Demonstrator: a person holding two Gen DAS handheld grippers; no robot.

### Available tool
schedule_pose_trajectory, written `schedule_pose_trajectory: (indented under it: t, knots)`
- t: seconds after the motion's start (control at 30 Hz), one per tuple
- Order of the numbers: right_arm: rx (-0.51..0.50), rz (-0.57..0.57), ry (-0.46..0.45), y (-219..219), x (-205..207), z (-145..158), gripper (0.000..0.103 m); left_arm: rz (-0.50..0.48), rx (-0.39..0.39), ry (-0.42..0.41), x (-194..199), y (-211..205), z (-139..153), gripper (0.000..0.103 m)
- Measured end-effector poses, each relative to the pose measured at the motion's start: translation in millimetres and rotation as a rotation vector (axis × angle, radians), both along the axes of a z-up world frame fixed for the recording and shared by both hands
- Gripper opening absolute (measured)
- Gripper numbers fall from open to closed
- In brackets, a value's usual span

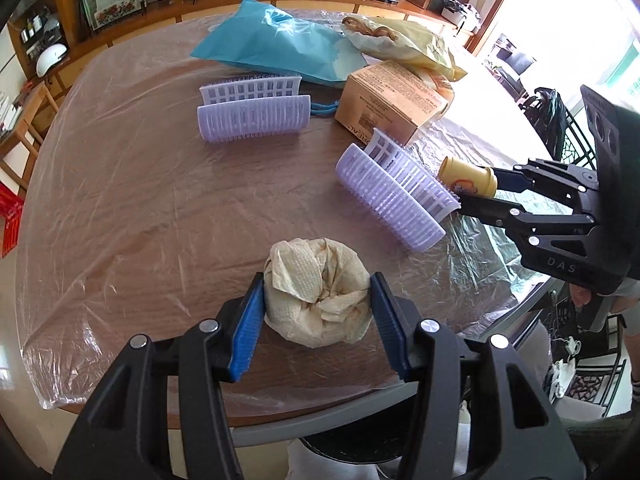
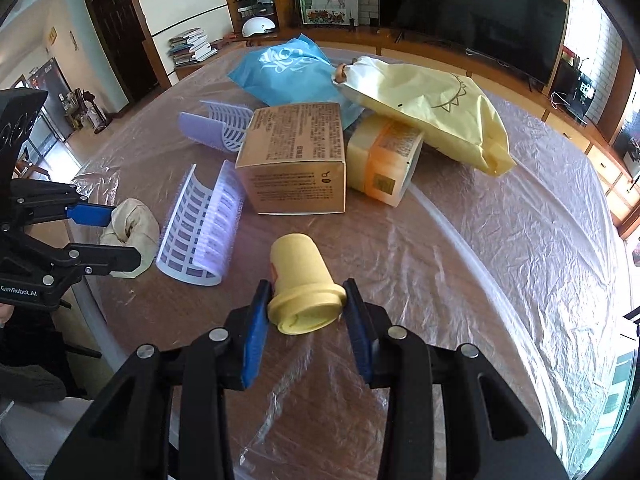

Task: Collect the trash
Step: 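Carry the tissue and yellow cup with both tools over the black bin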

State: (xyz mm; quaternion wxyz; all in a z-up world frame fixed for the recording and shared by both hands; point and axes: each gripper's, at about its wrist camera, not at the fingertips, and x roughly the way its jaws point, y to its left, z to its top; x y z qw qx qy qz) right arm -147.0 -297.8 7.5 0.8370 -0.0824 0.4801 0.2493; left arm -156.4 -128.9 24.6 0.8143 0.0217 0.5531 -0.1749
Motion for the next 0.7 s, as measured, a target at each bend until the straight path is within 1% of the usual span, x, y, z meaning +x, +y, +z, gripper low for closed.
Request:
schedule_pose_trajectory:
  t: [0.07, 0.17, 0.3, 0.43, 0.6, 0.7]
  knots:
    - [0.004, 0.003, -0.002, 6, 1, 1, 0.036, -0.008, 0.009, -0.014, -2, -1, 0, 0.053]
    - [0.060, -0.017, 0.018, -1, 2, 4, 0.036, -0.005, -0.004, -0.016, -4, 1, 2, 0.053]
    - [0.192, -0.088, 0.071, -20, 2, 10, 0.036, 0.015, -0.056, -0.017, -4, 9, 8, 0.052]
    - [0.298, -0.138, 0.111, -33, -2, 11, 0.036, 0.022, -0.077, -0.028, -3, 13, 14, 0.052]
    - [0.371, -0.191, 0.139, -45, -8, 7, 0.036, 0.015, -0.088, -0.035, -2, 14, 17, 0.053]
    - [0.396, -0.211, 0.144, -51, -13, 7, 0.036, 0.007, -0.097, -0.046, -8, 16, 21, 0.052]
